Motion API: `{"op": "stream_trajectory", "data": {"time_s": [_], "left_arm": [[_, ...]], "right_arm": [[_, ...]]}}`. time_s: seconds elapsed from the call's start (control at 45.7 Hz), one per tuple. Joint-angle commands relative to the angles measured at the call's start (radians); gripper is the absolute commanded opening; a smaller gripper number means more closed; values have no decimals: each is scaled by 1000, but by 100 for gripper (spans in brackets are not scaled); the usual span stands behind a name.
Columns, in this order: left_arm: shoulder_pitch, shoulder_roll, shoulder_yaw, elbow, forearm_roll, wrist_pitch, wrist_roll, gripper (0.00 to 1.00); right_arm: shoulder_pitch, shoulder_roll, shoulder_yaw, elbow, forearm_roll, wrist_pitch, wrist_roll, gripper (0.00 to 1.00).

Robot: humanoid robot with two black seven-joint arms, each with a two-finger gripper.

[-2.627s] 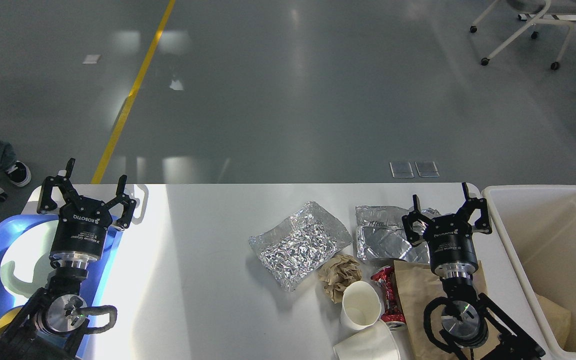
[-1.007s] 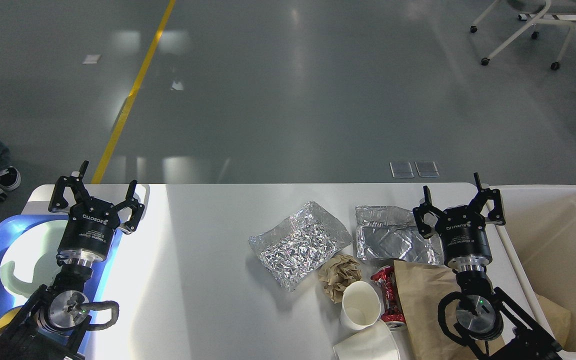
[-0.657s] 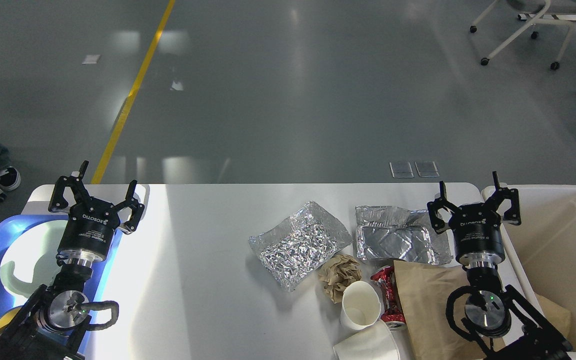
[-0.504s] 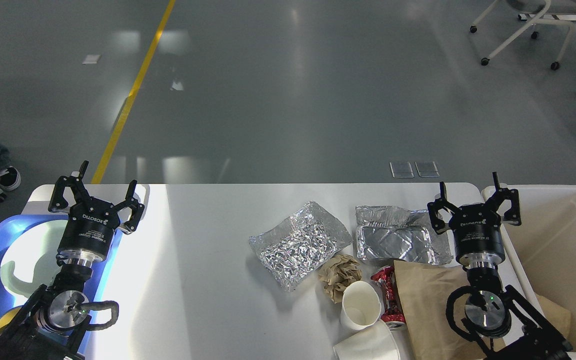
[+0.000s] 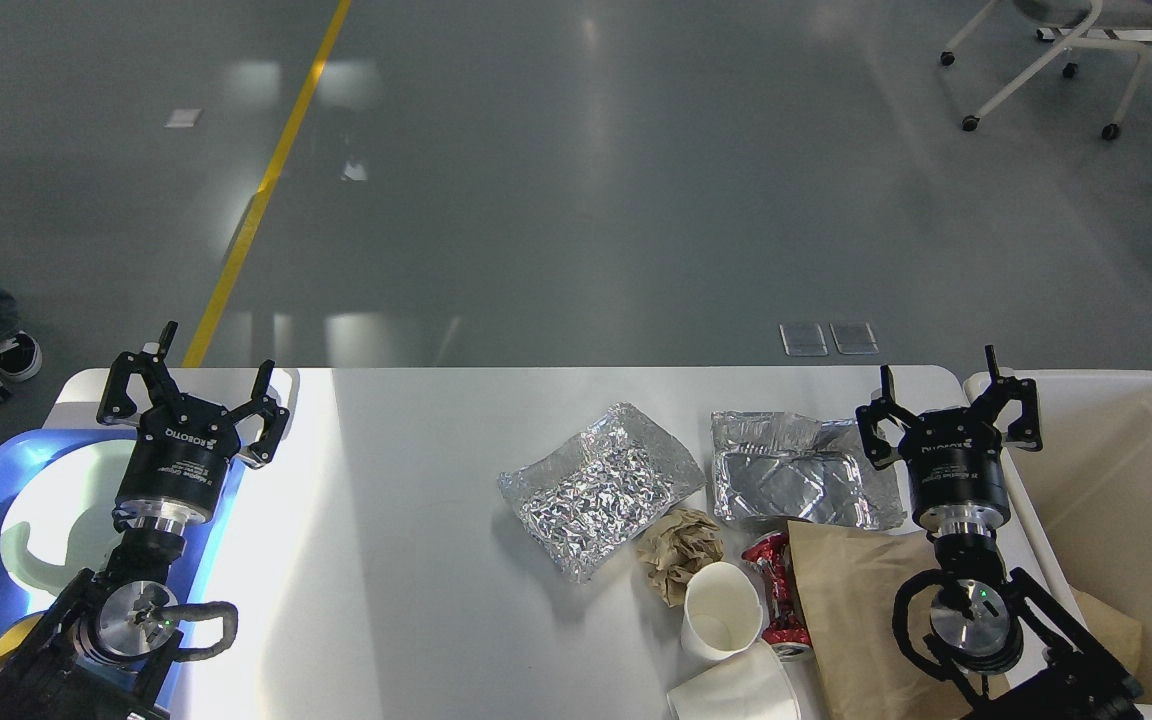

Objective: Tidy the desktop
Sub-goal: 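Move the right gripper over the brown paper bag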

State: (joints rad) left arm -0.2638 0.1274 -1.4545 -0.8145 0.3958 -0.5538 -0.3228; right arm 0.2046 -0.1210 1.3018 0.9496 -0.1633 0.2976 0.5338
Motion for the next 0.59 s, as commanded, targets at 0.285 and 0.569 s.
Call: {"op": "stream_trajectory", "data": {"time_s": [0.285, 0.569], "left_arm": [[0, 0, 0, 0, 0, -2, 1, 97], [0, 0, 0, 0, 0, -2, 1, 97]], "right_arm": [[7, 6, -4, -8, 1, -8, -15, 100], [10, 3, -7, 3, 1, 5, -103, 100]]}}
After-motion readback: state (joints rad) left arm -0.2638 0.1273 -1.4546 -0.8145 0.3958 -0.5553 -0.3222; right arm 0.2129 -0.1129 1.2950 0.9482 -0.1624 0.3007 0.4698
